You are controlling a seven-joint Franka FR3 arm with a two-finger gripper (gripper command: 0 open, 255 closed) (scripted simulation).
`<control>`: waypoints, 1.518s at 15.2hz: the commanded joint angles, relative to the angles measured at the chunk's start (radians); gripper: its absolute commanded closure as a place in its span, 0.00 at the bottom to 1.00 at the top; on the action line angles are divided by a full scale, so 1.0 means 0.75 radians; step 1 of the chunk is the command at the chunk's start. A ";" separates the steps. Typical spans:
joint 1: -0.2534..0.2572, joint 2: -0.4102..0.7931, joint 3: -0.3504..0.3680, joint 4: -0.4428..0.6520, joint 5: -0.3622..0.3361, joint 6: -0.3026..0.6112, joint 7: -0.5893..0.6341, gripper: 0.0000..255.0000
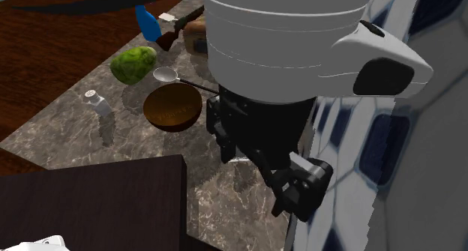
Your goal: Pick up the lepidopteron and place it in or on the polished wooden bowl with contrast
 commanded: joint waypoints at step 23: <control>0.307 1.018 0.107 0.254 -0.588 0.717 0.040 0.00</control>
